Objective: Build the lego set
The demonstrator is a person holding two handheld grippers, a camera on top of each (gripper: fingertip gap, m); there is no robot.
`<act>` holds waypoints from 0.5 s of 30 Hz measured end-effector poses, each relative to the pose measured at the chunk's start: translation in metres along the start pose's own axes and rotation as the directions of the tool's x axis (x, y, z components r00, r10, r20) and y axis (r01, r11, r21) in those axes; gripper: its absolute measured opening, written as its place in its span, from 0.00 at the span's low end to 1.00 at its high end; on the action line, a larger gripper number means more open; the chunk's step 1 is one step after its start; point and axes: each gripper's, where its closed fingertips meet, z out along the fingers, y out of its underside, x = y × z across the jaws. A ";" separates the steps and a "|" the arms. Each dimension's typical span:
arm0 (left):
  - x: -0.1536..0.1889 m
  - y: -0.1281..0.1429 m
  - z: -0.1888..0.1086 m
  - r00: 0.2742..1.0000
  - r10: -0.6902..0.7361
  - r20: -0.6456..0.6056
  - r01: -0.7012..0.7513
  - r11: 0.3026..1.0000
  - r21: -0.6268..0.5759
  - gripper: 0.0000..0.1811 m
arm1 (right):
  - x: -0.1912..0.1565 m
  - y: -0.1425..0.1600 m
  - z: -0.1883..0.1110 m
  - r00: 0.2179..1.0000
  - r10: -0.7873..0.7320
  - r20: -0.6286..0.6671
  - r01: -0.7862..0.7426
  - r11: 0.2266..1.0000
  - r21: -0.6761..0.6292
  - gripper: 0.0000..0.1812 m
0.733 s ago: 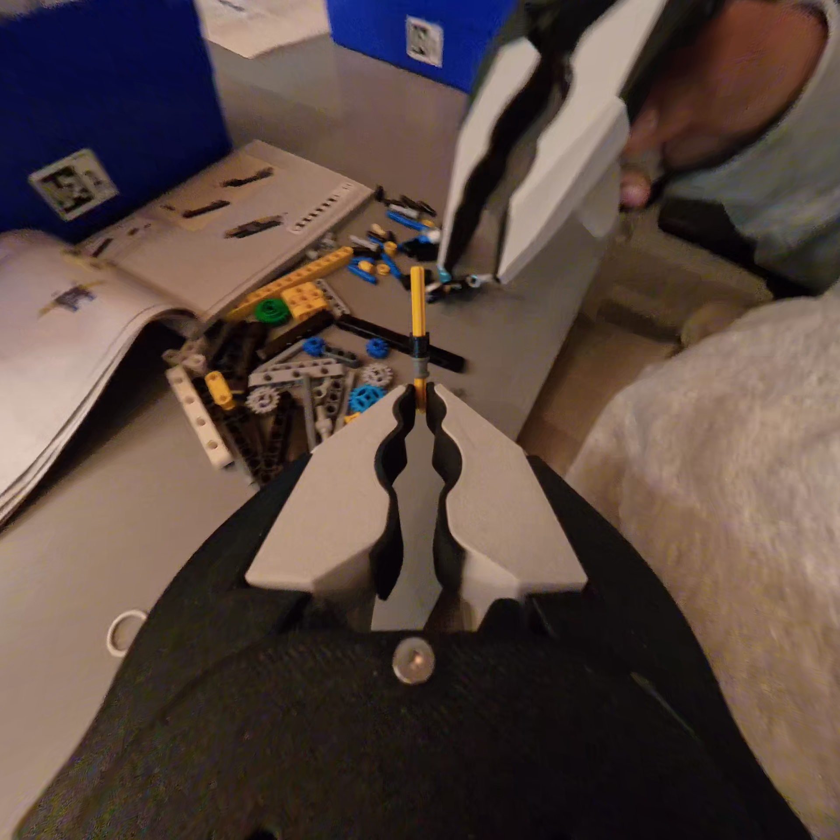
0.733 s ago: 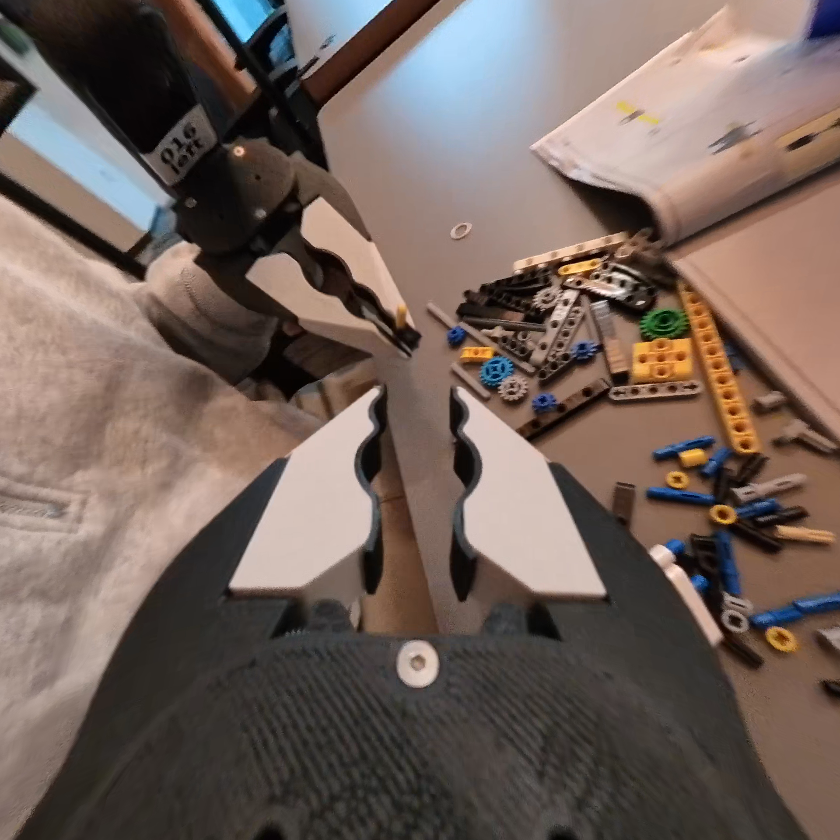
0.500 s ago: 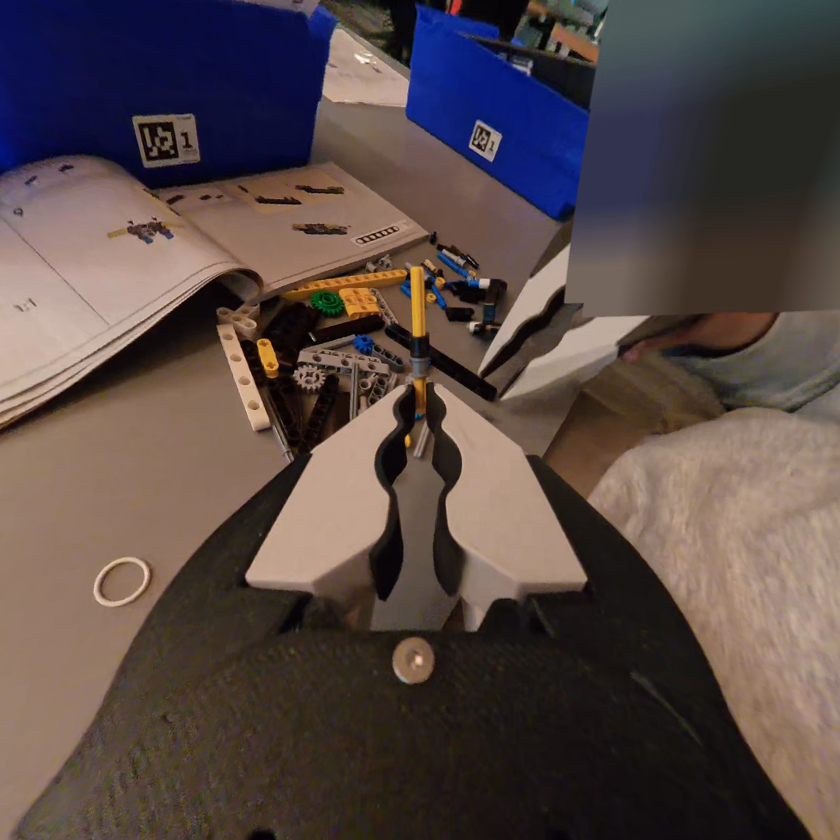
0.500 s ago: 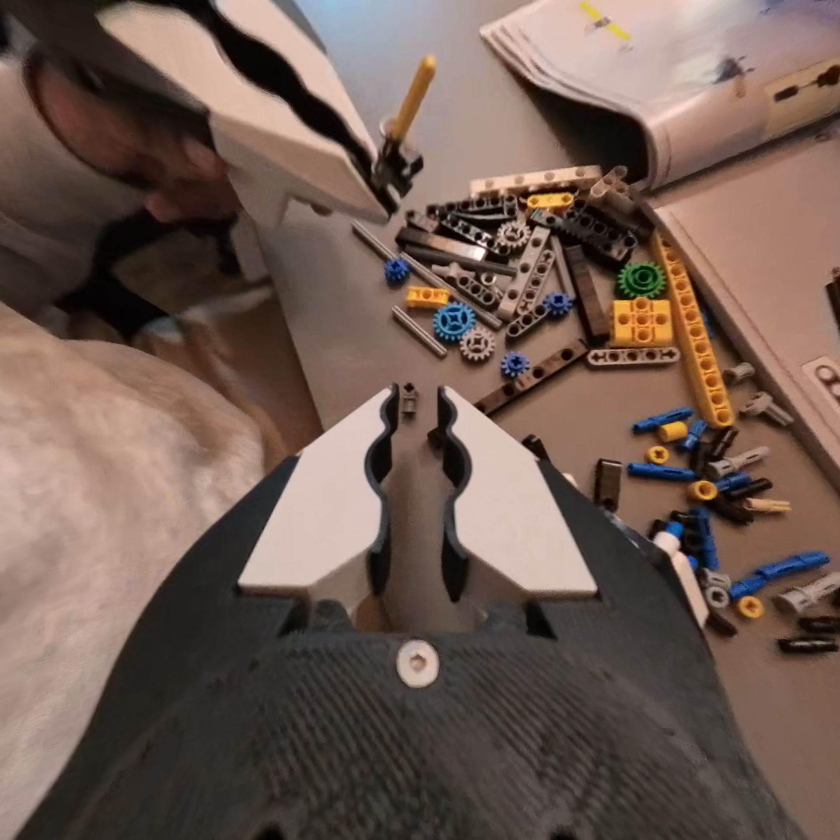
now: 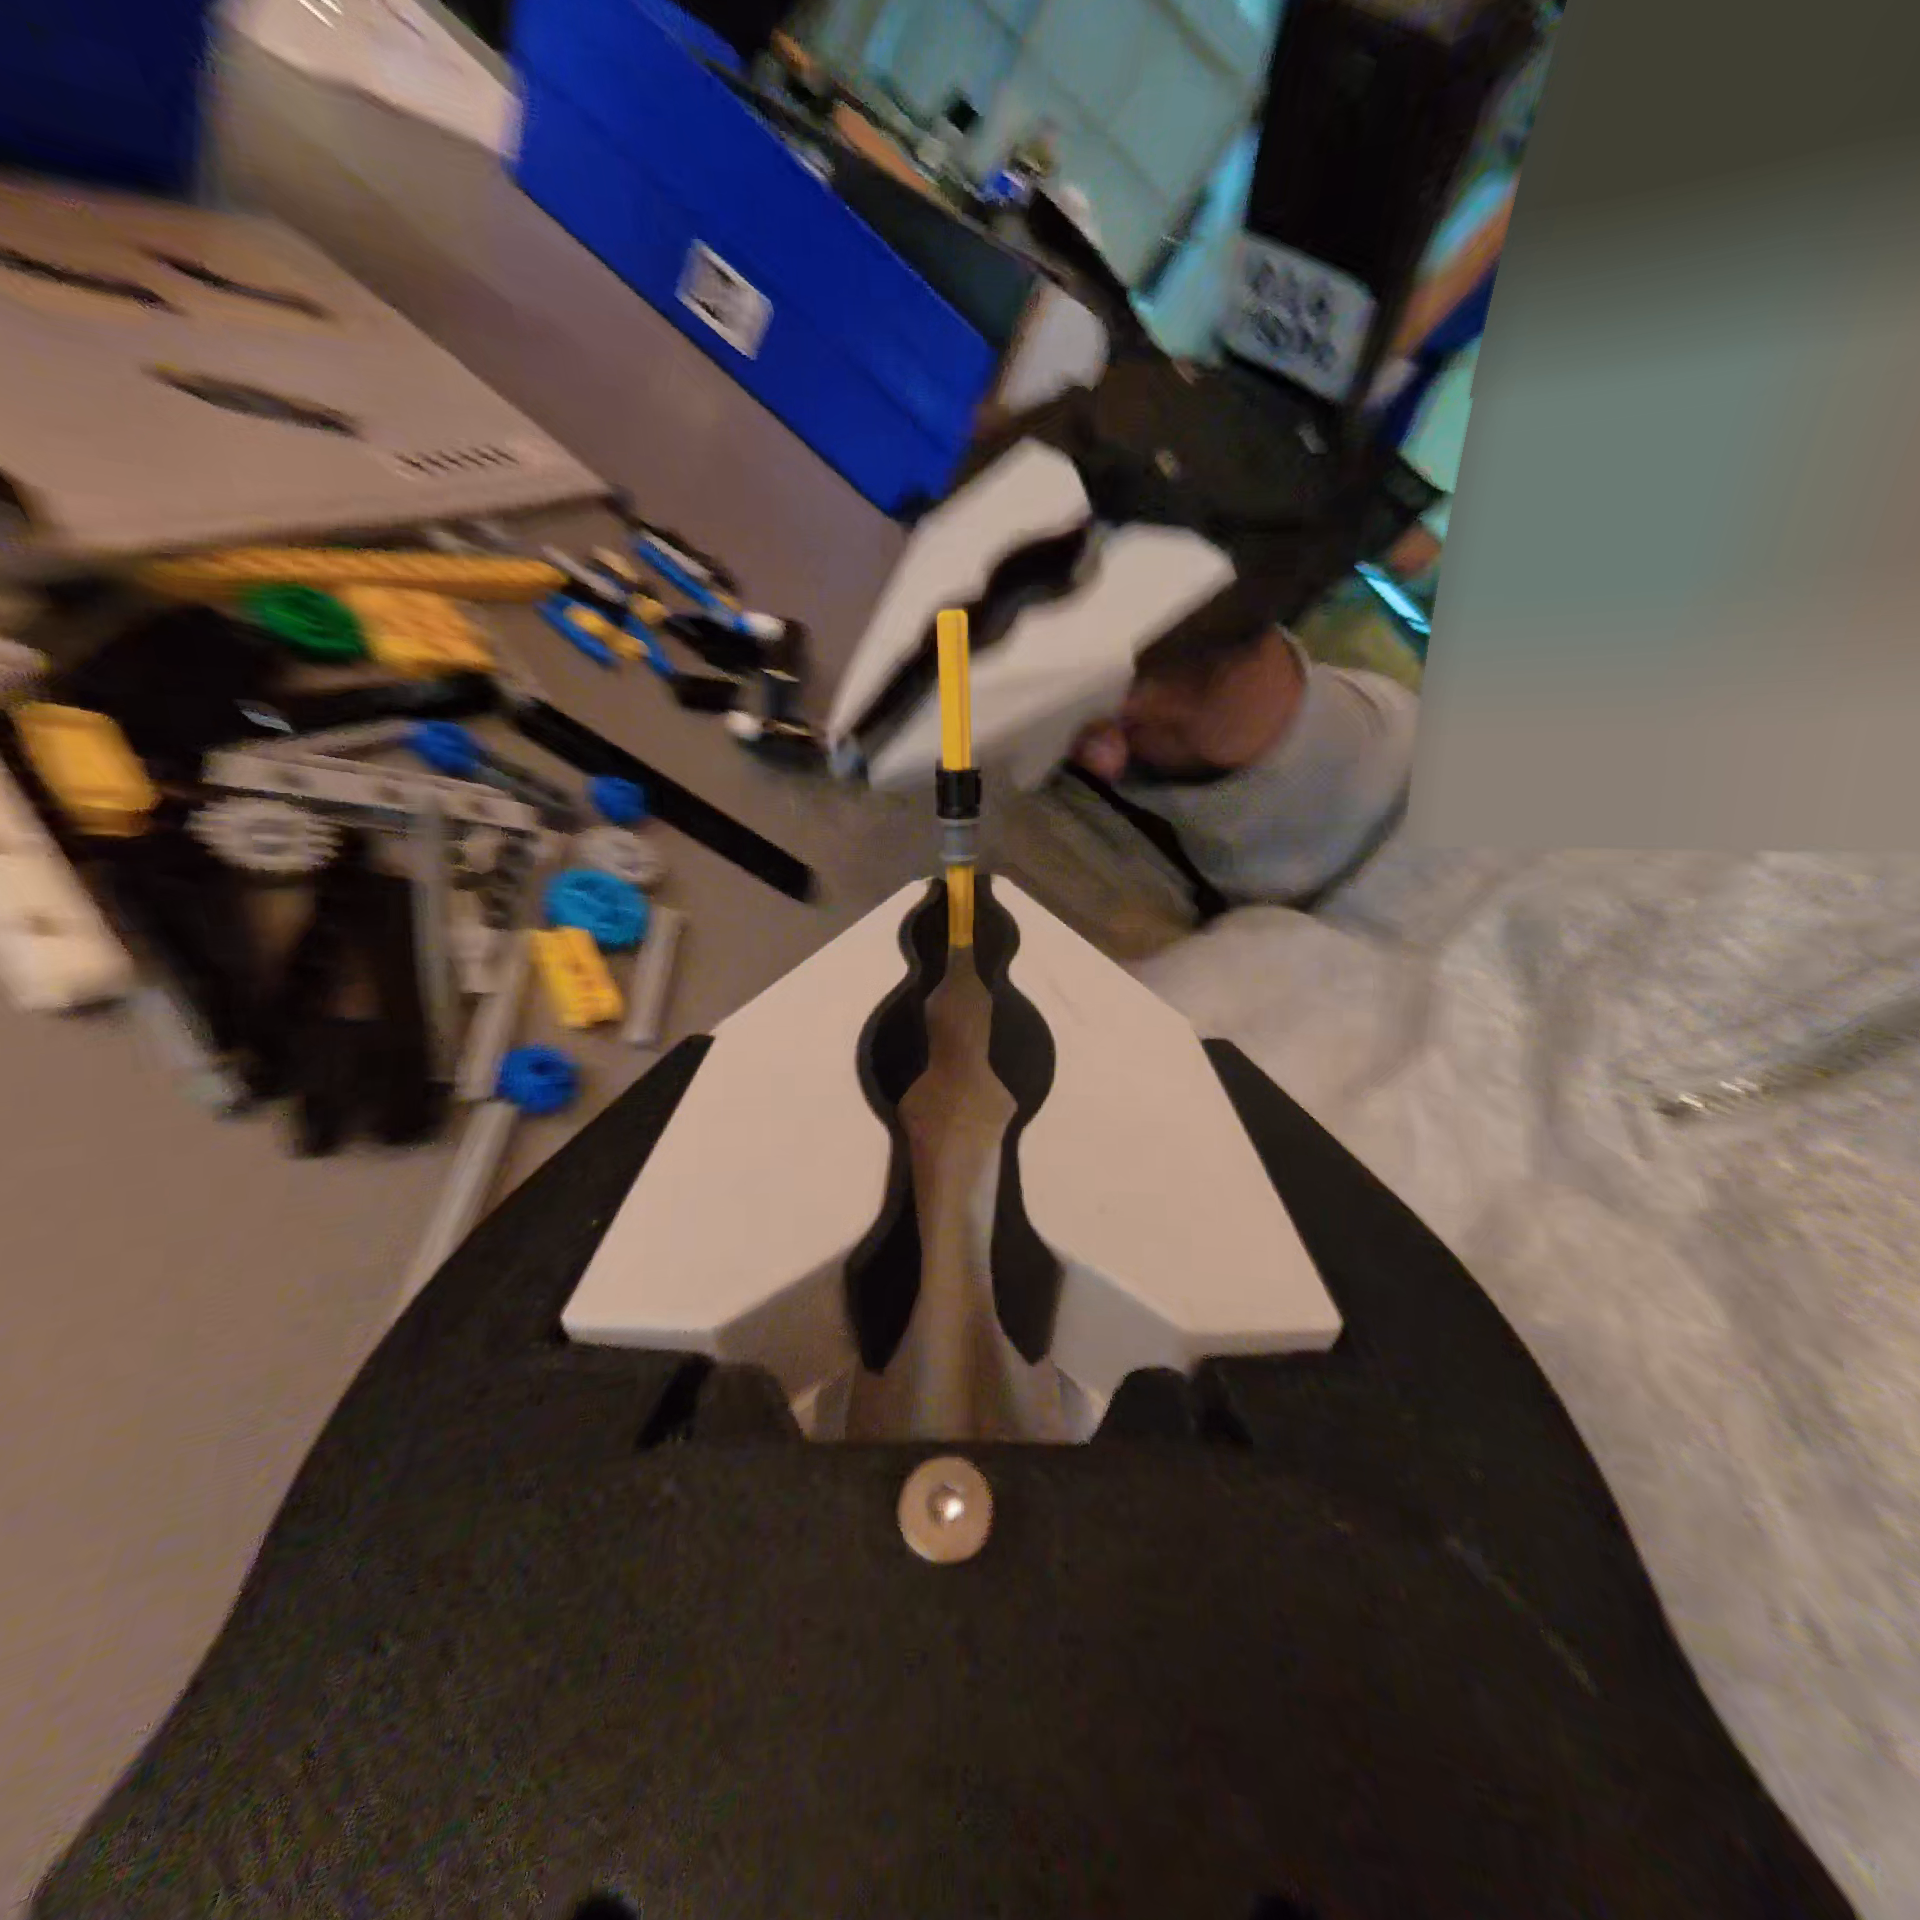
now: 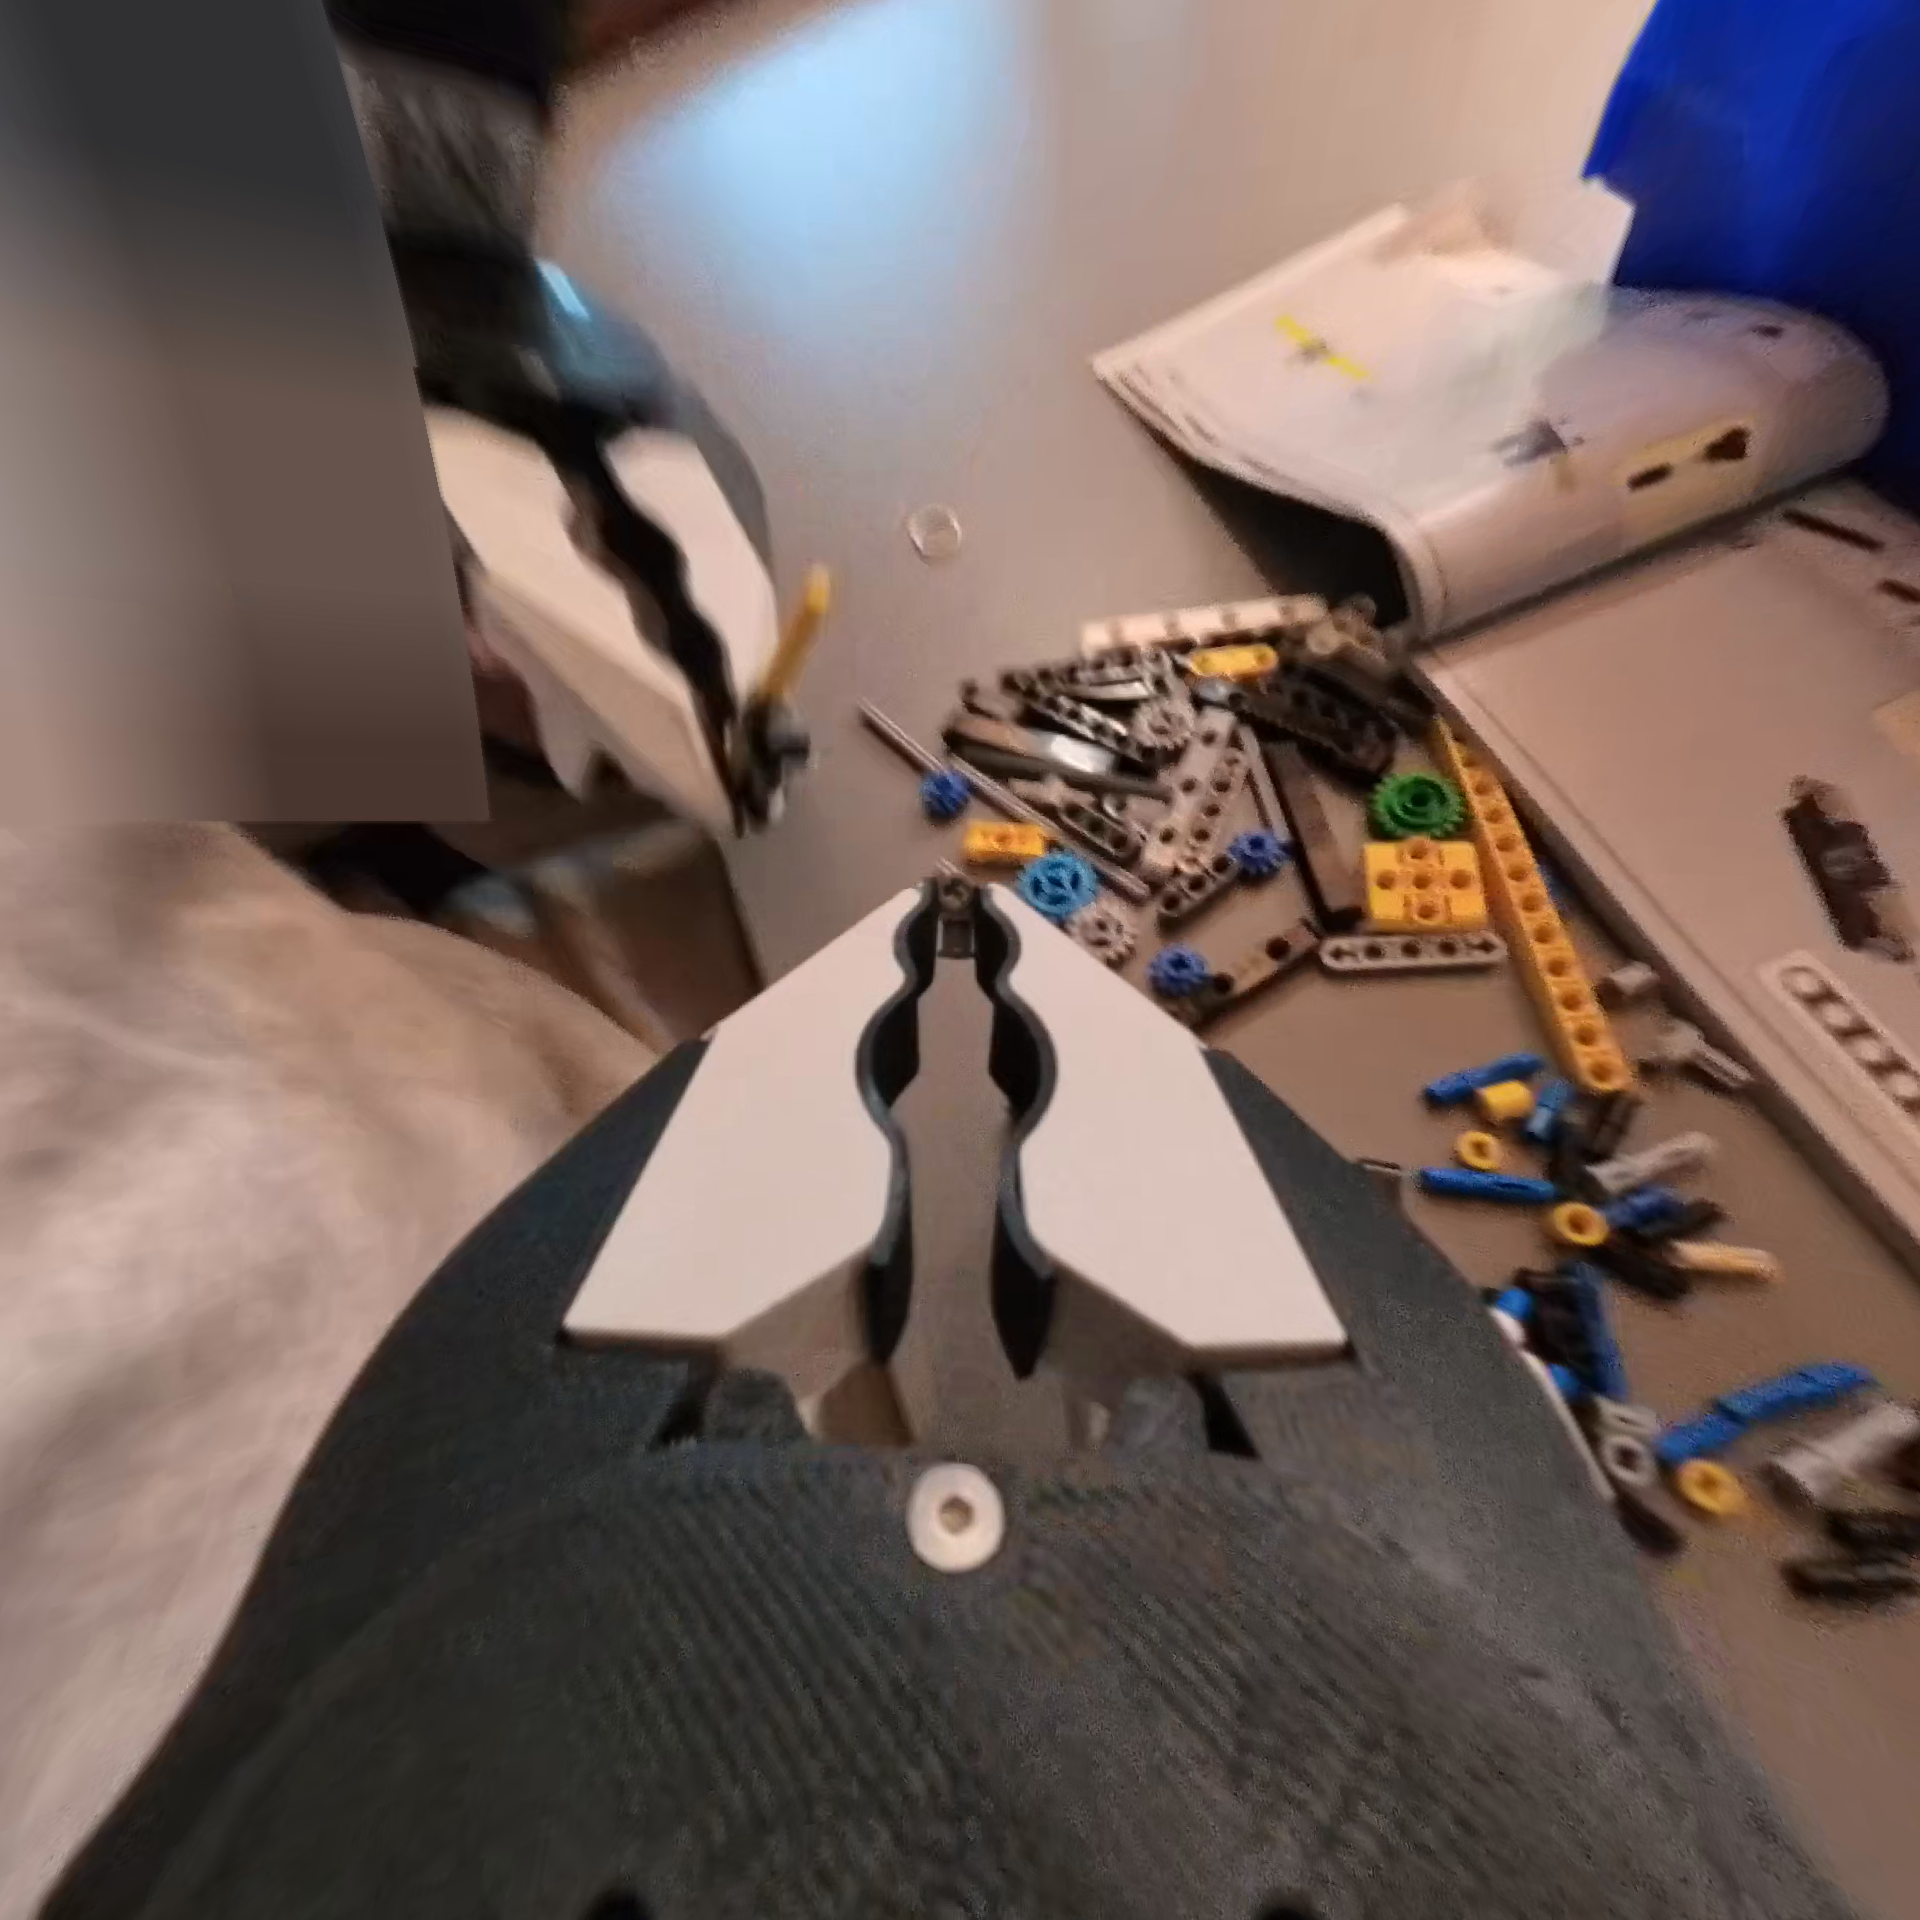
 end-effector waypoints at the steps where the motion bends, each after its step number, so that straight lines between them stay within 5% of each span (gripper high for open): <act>1: 0.010 0.008 0.005 0.997 -0.032 -0.064 0.030 0.999 -0.040 0.01 | -0.004 -0.008 -0.010 0.995 0.066 0.078 -0.070 0.996 0.048 0.03; 7: 0.051 0.046 0.020 0.959 -0.113 -0.259 0.054 0.973 -0.225 0.01 | -0.020 -0.011 -0.054 0.859 0.324 0.397 -0.352 0.936 -0.002 0.02; 15: 0.073 0.077 0.034 0.942 -0.174 -0.289 0.078 0.945 -0.317 0.00 | -0.082 0.028 -0.058 0.804 0.293 0.517 -0.215 0.955 -0.206 0.03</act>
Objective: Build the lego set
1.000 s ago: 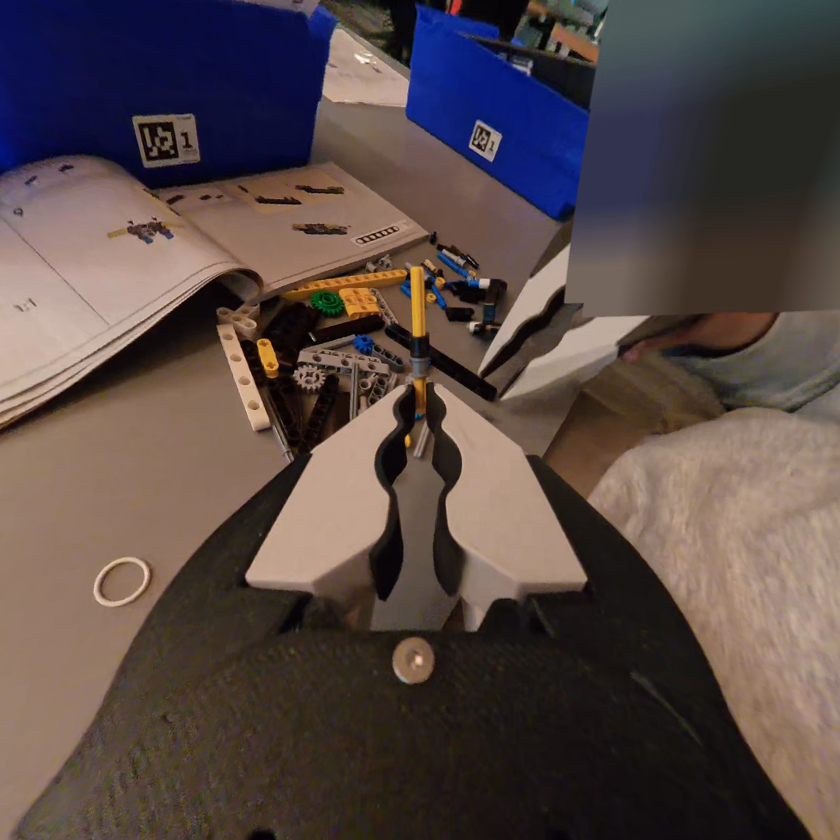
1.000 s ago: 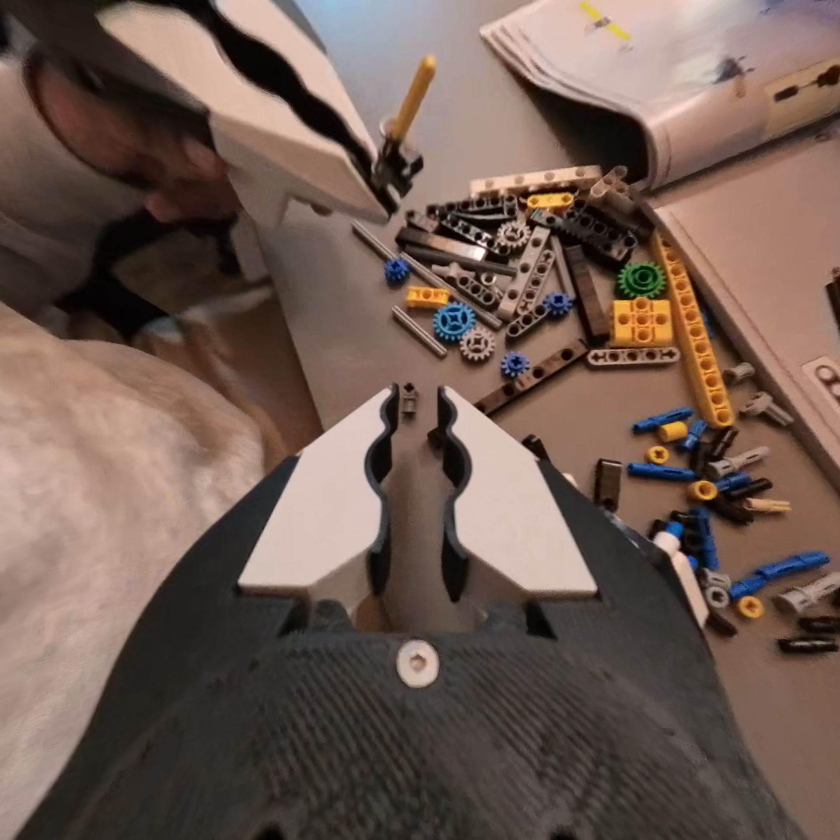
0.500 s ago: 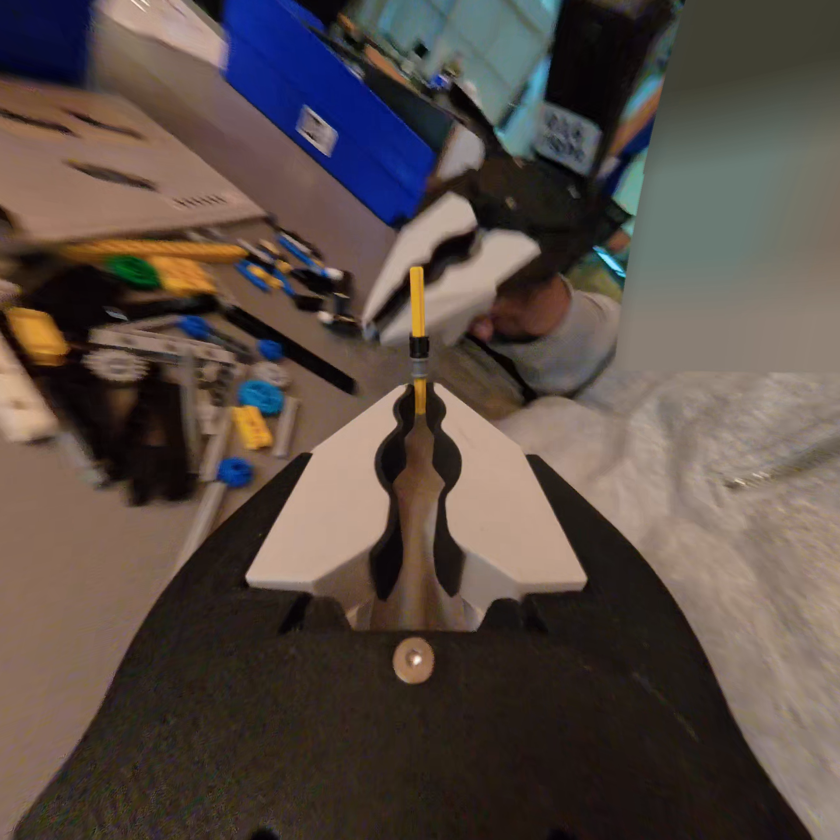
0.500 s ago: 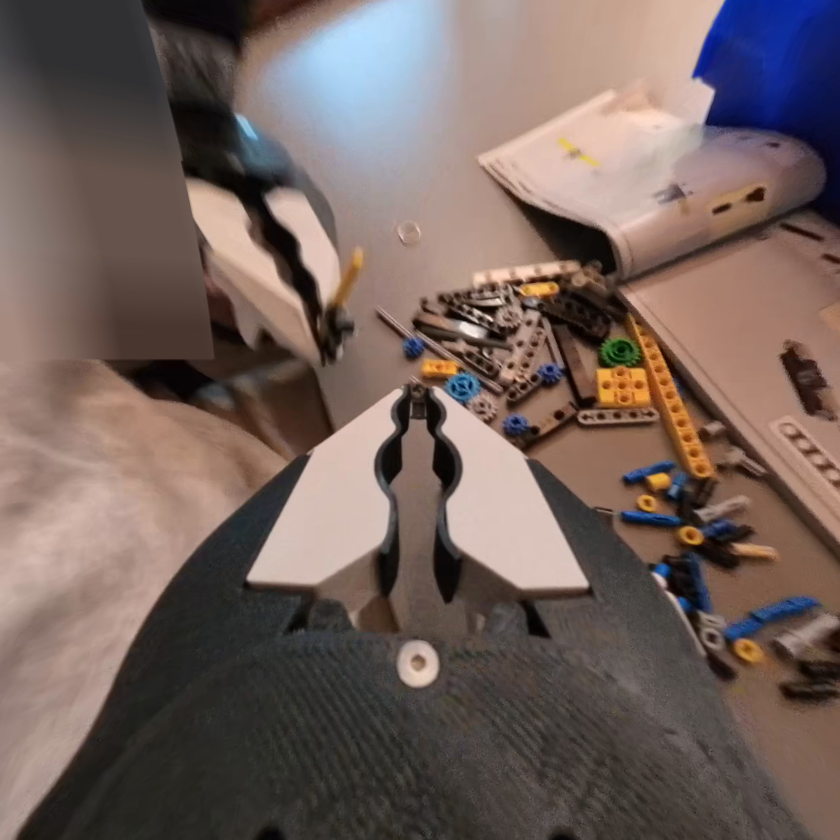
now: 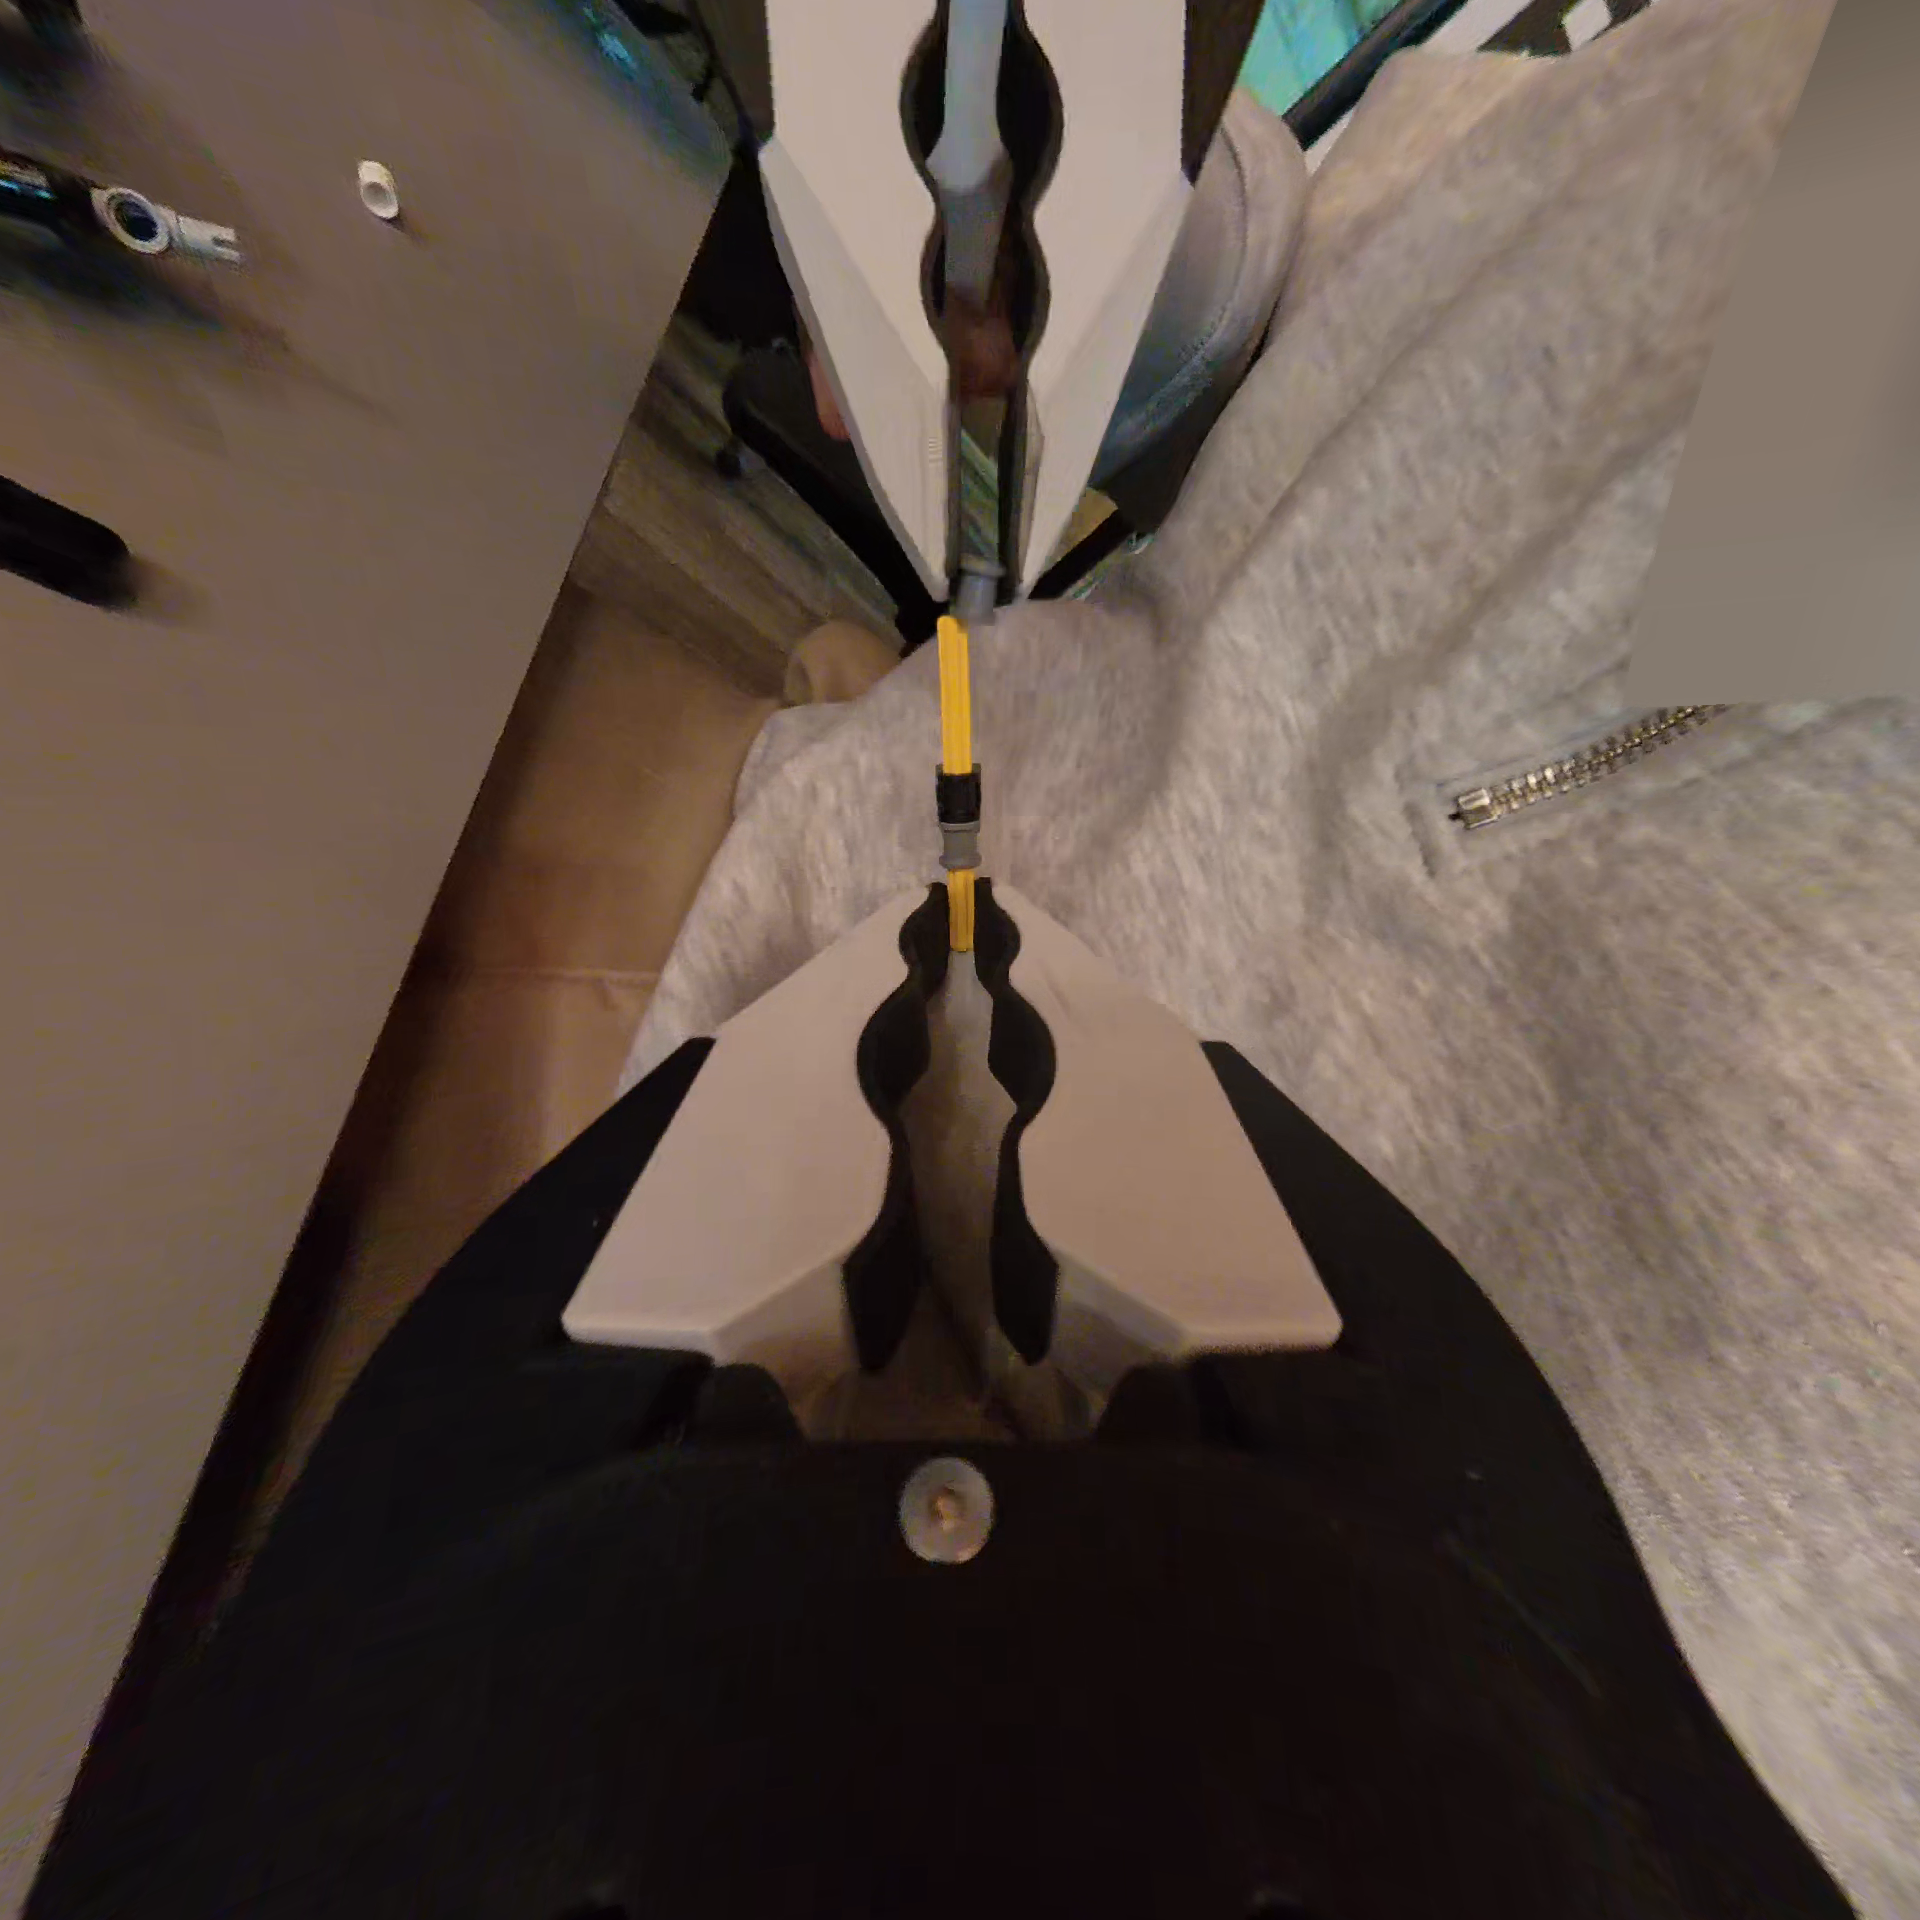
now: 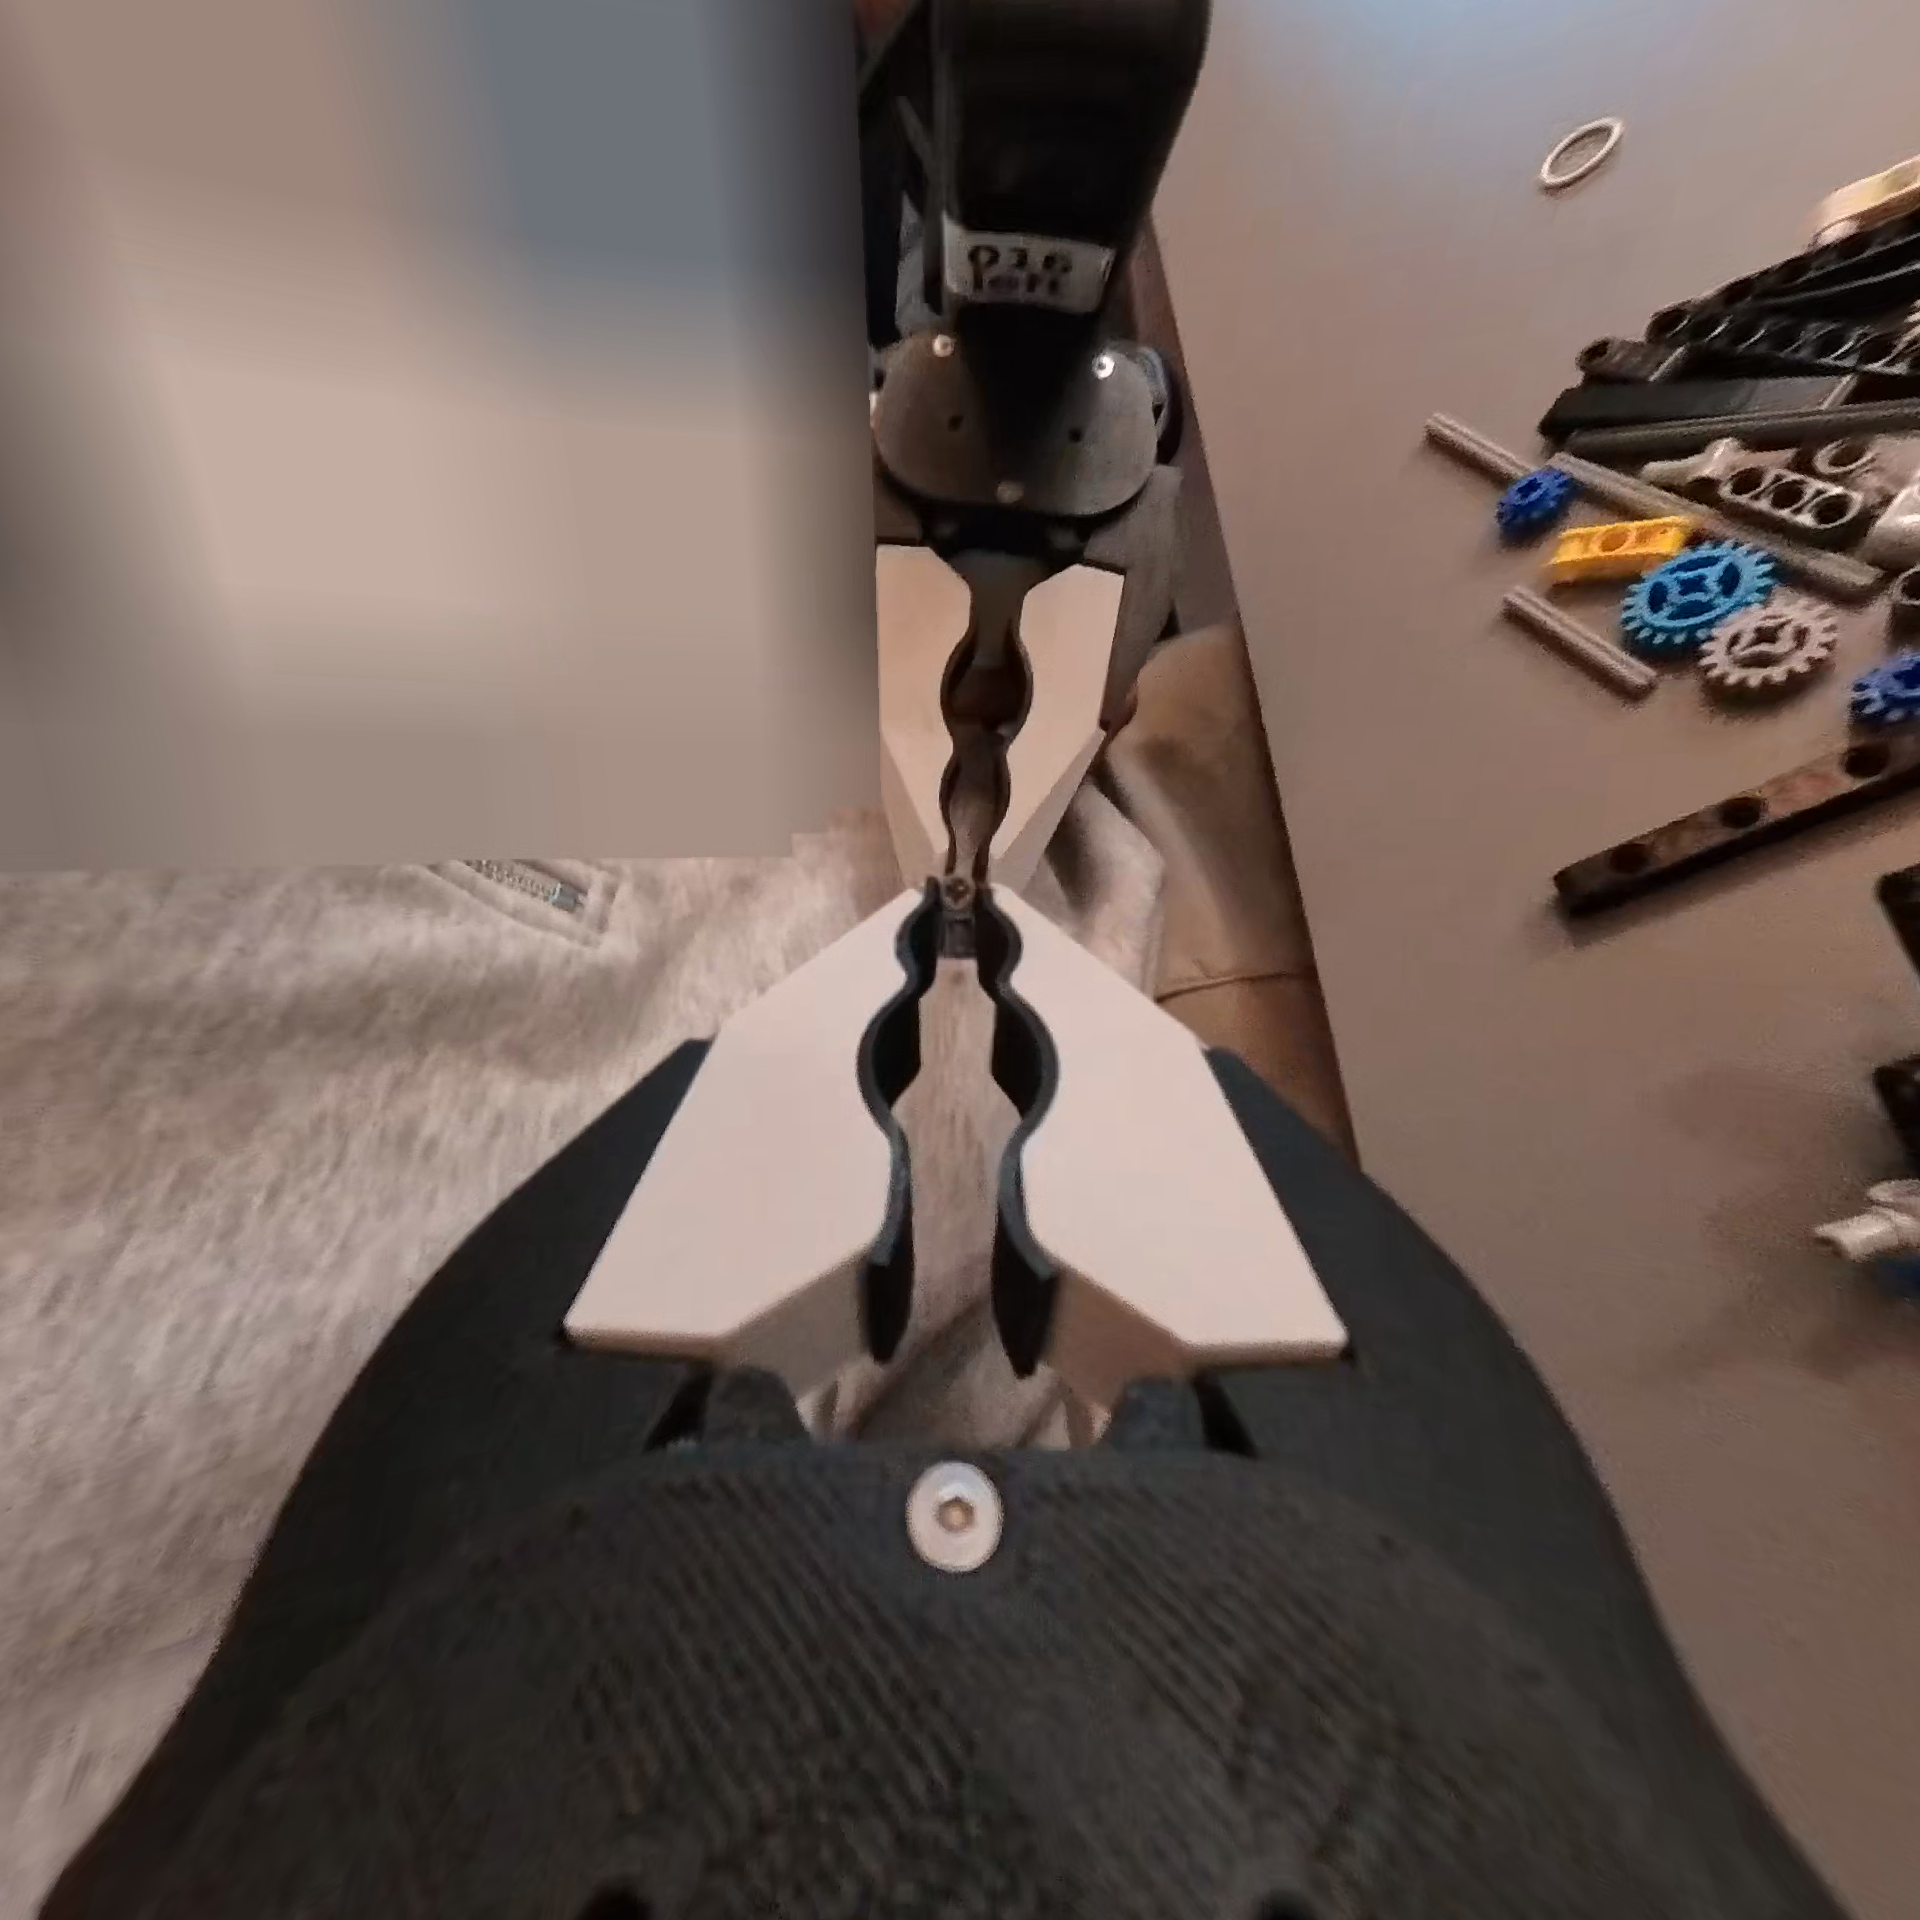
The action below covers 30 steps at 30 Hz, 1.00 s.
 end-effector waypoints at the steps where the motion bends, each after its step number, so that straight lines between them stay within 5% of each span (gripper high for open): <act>1: -0.001 0.000 0.000 1.000 0.004 0.009 -0.004 1.000 0.000 0.00 | 0.000 0.001 -0.001 1.000 -0.021 -0.011 0.021 1.000 -0.003 0.02; 16: -0.004 -0.010 0.003 0.963 0.188 0.192 -0.180 0.982 -0.059 0.00 | -0.003 0.000 -0.010 0.999 -0.033 0.021 0.034 0.999 -0.039 0.02; 30: -0.002 -0.015 0.018 0.957 0.154 0.245 -0.182 0.978 0.097 0.00 | -0.007 0.009 -0.019 0.999 -0.049 0.022 0.052 0.988 -0.143 0.02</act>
